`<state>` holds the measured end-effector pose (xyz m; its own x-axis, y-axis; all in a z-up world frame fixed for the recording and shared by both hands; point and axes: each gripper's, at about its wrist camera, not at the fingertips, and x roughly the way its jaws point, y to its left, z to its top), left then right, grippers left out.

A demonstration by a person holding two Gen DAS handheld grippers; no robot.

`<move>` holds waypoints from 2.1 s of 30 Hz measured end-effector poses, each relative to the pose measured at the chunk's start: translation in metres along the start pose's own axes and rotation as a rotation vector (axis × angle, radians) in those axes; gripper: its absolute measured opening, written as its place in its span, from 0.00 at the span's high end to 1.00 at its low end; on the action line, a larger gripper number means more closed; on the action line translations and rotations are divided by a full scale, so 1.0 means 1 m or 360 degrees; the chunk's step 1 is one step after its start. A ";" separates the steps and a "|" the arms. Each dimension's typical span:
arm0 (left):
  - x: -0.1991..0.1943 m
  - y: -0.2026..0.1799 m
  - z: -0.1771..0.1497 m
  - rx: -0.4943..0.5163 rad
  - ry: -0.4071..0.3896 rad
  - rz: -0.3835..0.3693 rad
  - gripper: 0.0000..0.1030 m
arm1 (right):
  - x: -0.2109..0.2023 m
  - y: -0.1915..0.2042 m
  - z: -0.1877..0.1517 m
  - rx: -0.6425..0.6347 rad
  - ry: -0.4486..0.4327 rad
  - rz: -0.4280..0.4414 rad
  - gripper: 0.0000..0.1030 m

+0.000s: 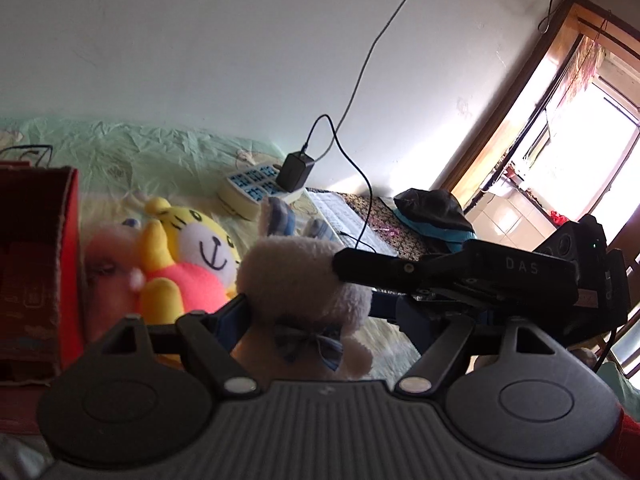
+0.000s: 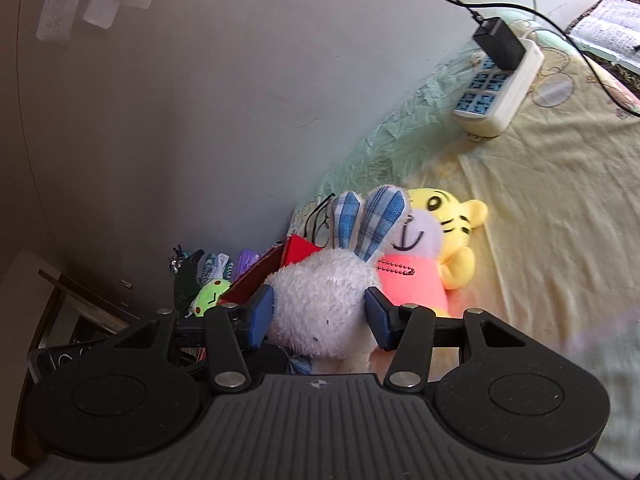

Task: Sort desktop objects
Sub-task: 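Lift the white rabbit with both grippers and carry it over the red box, then lower the white rabbit into the box and open both grippers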

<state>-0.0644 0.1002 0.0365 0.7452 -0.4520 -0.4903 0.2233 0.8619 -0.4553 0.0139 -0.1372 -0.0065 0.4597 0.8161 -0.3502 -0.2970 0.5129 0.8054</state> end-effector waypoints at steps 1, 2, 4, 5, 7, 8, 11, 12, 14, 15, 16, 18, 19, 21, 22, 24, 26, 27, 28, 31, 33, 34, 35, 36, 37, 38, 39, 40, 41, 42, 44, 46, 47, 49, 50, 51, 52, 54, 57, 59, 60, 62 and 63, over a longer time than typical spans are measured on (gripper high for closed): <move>-0.010 0.006 0.003 -0.0006 -0.0027 0.0009 0.23 | 0.007 0.010 0.000 -0.0027 0.0003 0.0016 0.48; -0.022 0.014 0.007 -0.0017 -0.0055 0.0017 0.23 | 0.016 0.021 -0.001 -0.0055 0.0005 0.0030 0.48; -0.043 0.029 0.013 -0.0026 -0.0102 0.0039 0.23 | 0.035 0.041 -0.003 -0.0103 0.0008 0.0065 0.48; -0.053 0.036 0.016 -0.0025 -0.0125 0.0057 0.23 | 0.043 0.049 -0.004 -0.0117 0.0012 0.0082 0.48; -0.069 0.052 0.020 -0.0028 -0.0160 0.0093 0.23 | 0.064 0.065 -0.009 -0.0148 0.0027 0.0106 0.48; -0.077 0.061 0.021 -0.0031 -0.0174 0.0117 0.23 | 0.075 0.073 -0.011 -0.0174 0.0038 0.0110 0.48; -0.092 0.088 0.022 -0.0063 -0.0192 0.0170 0.23 | 0.106 0.093 -0.021 -0.0254 0.0079 0.0098 0.48; -0.097 0.098 0.023 -0.0079 -0.0197 0.0189 0.23 | 0.115 0.099 -0.024 -0.0277 0.0090 0.0093 0.48; -0.104 0.115 0.022 -0.0094 -0.0198 0.0215 0.23 | 0.133 0.110 -0.030 -0.0329 0.0117 0.0080 0.48; -0.107 0.126 0.021 -0.0103 -0.0192 0.0229 0.23 | 0.142 0.114 -0.033 -0.0351 0.0131 0.0069 0.48; -0.109 0.134 0.021 -0.0116 -0.0183 0.0238 0.23 | 0.151 0.118 -0.035 -0.0361 0.0143 0.0057 0.48; -0.110 0.149 0.019 -0.0144 -0.0157 0.0241 0.23 | 0.165 0.123 -0.041 -0.0361 0.0157 0.0023 0.48; -0.111 0.156 0.018 -0.0165 -0.0143 0.0228 0.23 | 0.170 0.124 -0.043 -0.0359 0.0156 0.0003 0.48; -0.111 0.165 0.016 -0.0188 -0.0126 0.0205 0.23 | 0.177 0.127 -0.046 -0.0357 0.0151 -0.0029 0.48; -0.111 0.168 0.015 -0.0184 -0.0119 0.0200 0.23 | 0.179 0.127 -0.046 -0.0352 0.0151 -0.0040 0.48; -0.107 0.175 0.015 -0.0180 -0.0091 0.0198 0.23 | 0.185 0.126 -0.047 -0.0345 0.0158 -0.0073 0.49; -0.105 0.184 0.011 -0.0200 -0.0058 0.0183 0.23 | 0.193 0.126 -0.049 -0.0337 0.0178 -0.0139 0.49; -0.104 0.186 0.010 -0.0206 -0.0050 0.0181 0.23 | 0.195 0.126 -0.050 -0.0331 0.0180 -0.0154 0.49; -0.103 0.187 0.009 -0.0208 -0.0043 0.0183 0.23 | 0.199 0.127 -0.051 -0.0330 0.0182 -0.0170 0.49; -0.099 0.192 0.008 -0.0190 -0.0010 0.0228 0.23 | 0.209 0.131 -0.056 -0.0362 0.0185 -0.0215 0.49; -0.095 0.195 0.008 -0.0168 0.0016 0.0287 0.23 | 0.216 0.136 -0.061 -0.0415 0.0196 -0.0248 0.49; -0.093 0.198 0.008 -0.0174 0.0030 0.0305 0.23 | 0.221 0.137 -0.063 -0.0444 0.0201 -0.0267 0.49; -0.091 0.203 0.008 -0.0194 0.0043 0.0312 0.23 | 0.225 0.138 -0.065 -0.0472 0.0200 -0.0284 0.49; -0.090 0.206 0.007 -0.0216 0.0051 0.0310 0.23 | 0.227 0.140 -0.067 -0.0503 0.0195 -0.0304 0.48; -0.089 0.209 0.007 -0.0228 0.0055 0.0313 0.23 | 0.230 0.141 -0.068 -0.0537 0.0187 -0.0329 0.47; -0.089 0.210 0.007 -0.0229 0.0056 0.0318 0.24 | 0.232 0.141 -0.069 -0.0561 0.0184 -0.0345 0.46; -0.089 0.210 0.007 -0.0225 0.0057 0.0322 0.25 | 0.232 0.142 -0.069 -0.0577 0.0183 -0.0355 0.45; -0.089 0.210 0.006 -0.0218 0.0059 0.0322 0.25 | 0.232 0.141 -0.069 -0.0589 0.0181 -0.0363 0.45; -0.089 0.209 0.006 -0.0210 0.0063 0.0325 0.24 | 0.232 0.141 -0.069 -0.0597 0.0180 -0.0372 0.46; -0.087 0.209 0.006 -0.0201 0.0068 0.0330 0.24 | 0.232 0.141 -0.069 -0.0605 0.0184 -0.0378 0.46; -0.086 0.207 0.005 -0.0176 0.0077 0.0344 0.24 | 0.230 0.142 -0.069 -0.0624 0.0192 -0.0386 0.47; -0.086 0.204 0.005 -0.0158 0.0075 0.0351 0.23 | 0.227 0.146 -0.070 -0.0665 0.0175 -0.0420 0.43; -0.086 0.203 0.006 -0.0154 0.0071 0.0355 0.23 | 0.225 0.148 -0.071 -0.0696 0.0154 -0.0453 0.39; -0.090 0.202 0.007 -0.0151 0.0059 0.0357 0.23 | 0.219 0.152 -0.072 -0.0749 0.0120 -0.0482 0.38; -0.091 0.202 0.007 -0.0151 0.0056 0.0357 0.22 | 0.216 0.152 -0.072 -0.0752 0.0114 -0.0475 0.38; -0.091 0.202 0.008 -0.0149 0.0053 0.0357 0.21 | 0.214 0.151 -0.071 -0.0745 0.0118 -0.0468 0.38; -0.091 0.202 0.007 -0.0146 0.0056 0.0357 0.21 | 0.213 0.151 -0.071 -0.0739 0.0134 -0.0471 0.41; -0.091 0.202 0.006 -0.0145 0.0062 0.0359 0.21 | 0.214 0.151 -0.072 -0.0742 0.0171 -0.0491 0.47; -0.091 0.200 0.006 -0.0140 0.0063 0.0362 0.21 | 0.216 0.154 -0.076 -0.0772 0.0203 -0.0523 0.54; -0.091 0.199 0.007 -0.0132 0.0066 0.0364 0.21 | 0.216 0.157 -0.078 -0.0770 0.0204 -0.0508 0.54; -0.090 0.197 0.008 -0.0122 0.0063 0.0357 0.21 | 0.216 0.158 -0.078 -0.0759 0.0198 -0.0494 0.54; -0.090 0.193 0.010 -0.0100 0.0051 0.0330 0.21 | 0.213 0.158 -0.077 -0.0735 0.0173 -0.0475 0.54; -0.091 0.190 0.011 -0.0087 0.0040 0.0305 0.21 | 0.210 0.158 -0.076 -0.0726 0.0152 -0.0471 0.54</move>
<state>-0.0824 0.3078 0.0028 0.7549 -0.2868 -0.5898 0.0435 0.9193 -0.3912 0.0000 0.1358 0.0108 0.5069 0.6291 -0.5893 -0.5090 0.7702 0.3844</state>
